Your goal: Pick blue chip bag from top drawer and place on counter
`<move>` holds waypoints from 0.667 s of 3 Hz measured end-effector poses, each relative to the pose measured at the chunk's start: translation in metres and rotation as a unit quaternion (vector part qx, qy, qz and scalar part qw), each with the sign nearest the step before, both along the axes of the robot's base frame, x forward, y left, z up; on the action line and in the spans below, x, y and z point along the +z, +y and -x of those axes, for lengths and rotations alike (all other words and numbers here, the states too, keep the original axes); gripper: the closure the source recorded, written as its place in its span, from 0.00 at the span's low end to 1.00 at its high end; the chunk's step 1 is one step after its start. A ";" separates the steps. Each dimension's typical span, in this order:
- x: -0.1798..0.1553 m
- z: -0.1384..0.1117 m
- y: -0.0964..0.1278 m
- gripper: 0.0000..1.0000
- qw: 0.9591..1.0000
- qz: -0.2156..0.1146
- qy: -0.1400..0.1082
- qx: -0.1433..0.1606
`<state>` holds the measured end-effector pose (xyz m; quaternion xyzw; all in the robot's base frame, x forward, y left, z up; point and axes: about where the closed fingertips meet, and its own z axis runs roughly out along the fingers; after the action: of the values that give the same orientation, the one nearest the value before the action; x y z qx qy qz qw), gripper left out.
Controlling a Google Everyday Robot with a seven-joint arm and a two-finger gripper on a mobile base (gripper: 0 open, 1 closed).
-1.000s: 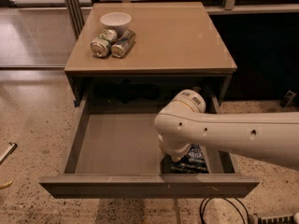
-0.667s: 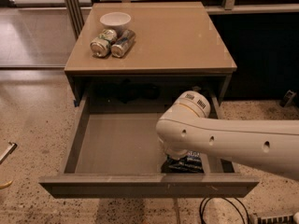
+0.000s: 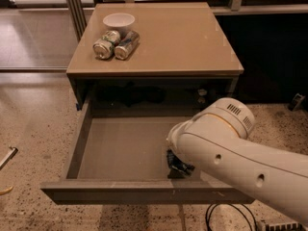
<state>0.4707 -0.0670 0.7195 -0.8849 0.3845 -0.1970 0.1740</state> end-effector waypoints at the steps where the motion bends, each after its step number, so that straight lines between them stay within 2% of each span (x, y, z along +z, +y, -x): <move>1: 0.033 -0.017 0.003 1.00 0.998 -0.053 -0.010 -0.045; 2: 0.049 -0.053 0.001 1.00 0.988 -0.105 0.034 -0.106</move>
Offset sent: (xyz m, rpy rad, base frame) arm 0.1329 0.0013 0.0935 0.3941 0.1917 -0.4025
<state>0.5239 -0.0663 0.7690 -0.8220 0.5006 -0.1428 0.2310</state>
